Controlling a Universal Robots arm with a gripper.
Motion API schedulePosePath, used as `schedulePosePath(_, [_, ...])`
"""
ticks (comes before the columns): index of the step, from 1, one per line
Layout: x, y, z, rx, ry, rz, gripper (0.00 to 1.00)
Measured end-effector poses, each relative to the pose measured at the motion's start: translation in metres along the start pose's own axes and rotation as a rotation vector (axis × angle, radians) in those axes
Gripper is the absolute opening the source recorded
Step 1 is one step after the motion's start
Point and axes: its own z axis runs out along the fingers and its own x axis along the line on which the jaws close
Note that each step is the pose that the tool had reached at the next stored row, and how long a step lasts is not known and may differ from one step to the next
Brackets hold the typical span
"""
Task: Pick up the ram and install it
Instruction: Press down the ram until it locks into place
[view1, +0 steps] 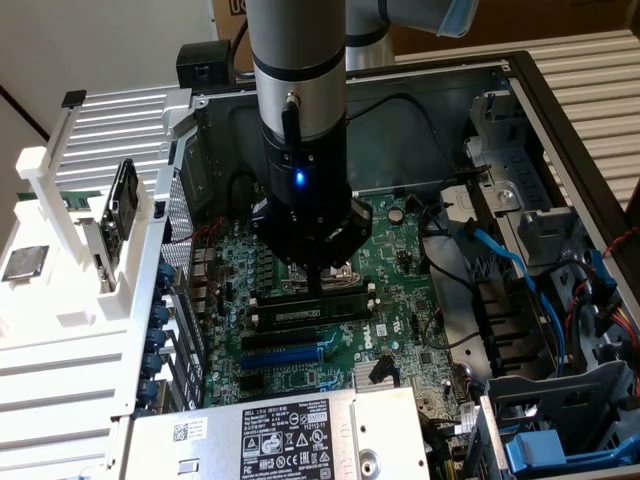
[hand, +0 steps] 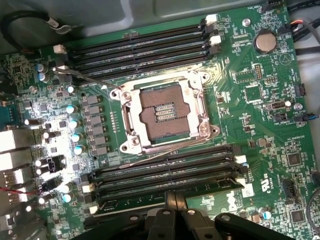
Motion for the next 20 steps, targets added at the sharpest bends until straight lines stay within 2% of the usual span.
schedulePosePath(4, [0.0001, 0.0, 0.0, 0.0, 0.0, 0.025, 0.1])
schedulePosePath(20, [0.0, 0.0, 0.0, 0.0, -0.0001, 0.025, 0.1])
